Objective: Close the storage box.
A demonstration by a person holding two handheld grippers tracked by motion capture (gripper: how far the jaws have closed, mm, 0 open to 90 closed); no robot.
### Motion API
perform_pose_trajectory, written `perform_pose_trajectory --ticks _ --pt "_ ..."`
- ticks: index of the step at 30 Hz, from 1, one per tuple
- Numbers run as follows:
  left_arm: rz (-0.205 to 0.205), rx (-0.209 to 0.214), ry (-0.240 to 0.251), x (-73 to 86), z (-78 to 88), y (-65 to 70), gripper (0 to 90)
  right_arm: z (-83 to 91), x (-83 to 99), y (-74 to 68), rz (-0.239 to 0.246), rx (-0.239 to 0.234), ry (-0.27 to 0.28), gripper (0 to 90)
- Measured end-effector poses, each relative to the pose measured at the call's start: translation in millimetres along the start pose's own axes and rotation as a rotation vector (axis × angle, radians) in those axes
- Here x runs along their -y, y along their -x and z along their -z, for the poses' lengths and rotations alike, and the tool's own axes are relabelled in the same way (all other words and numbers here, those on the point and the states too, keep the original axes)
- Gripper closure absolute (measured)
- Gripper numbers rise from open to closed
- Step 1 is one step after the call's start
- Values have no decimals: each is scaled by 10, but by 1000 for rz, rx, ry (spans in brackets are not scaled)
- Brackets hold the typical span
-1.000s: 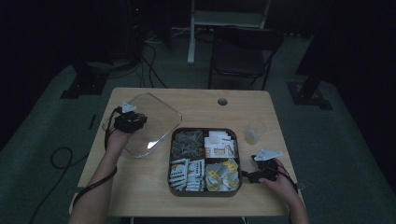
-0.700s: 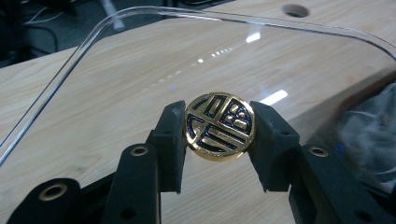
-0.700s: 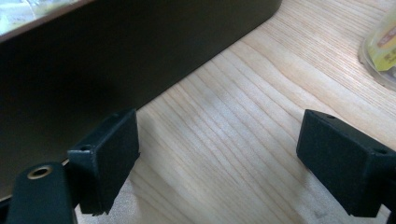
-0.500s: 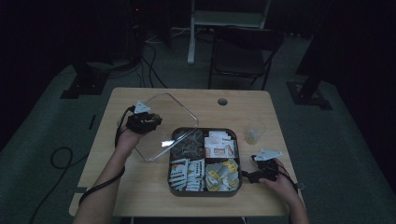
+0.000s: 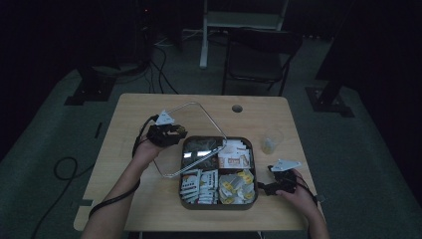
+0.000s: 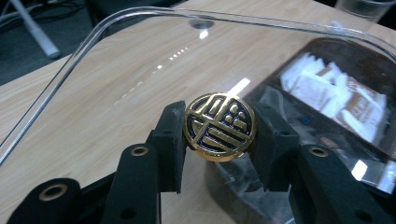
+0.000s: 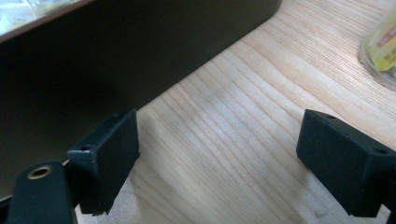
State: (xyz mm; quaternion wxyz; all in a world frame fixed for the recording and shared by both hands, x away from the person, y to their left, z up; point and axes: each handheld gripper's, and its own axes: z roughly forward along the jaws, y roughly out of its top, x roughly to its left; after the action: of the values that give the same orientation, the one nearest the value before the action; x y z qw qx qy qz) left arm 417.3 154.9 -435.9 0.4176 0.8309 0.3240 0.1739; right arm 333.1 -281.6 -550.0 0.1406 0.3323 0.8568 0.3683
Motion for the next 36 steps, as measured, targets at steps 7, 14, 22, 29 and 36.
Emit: perform_pose_trajectory --ticks 7,14,22,29,36 --pt "-38 56 2 -46 -37 162 596 0 0 0 0 0 0 126" --pt "-87 117 -2 -88 -81 340 596 0 0 0 0 0 0 126" --pt "-130 184 -13 -98 -152 509 596 0 0 1 0 0 0 127" --pt "-167 234 -24 -102 -215 660 595 0 0 2 1 0 1 127" --pt "-219 291 -38 -102 -293 806 595 0 0 2 0 0 1 127"
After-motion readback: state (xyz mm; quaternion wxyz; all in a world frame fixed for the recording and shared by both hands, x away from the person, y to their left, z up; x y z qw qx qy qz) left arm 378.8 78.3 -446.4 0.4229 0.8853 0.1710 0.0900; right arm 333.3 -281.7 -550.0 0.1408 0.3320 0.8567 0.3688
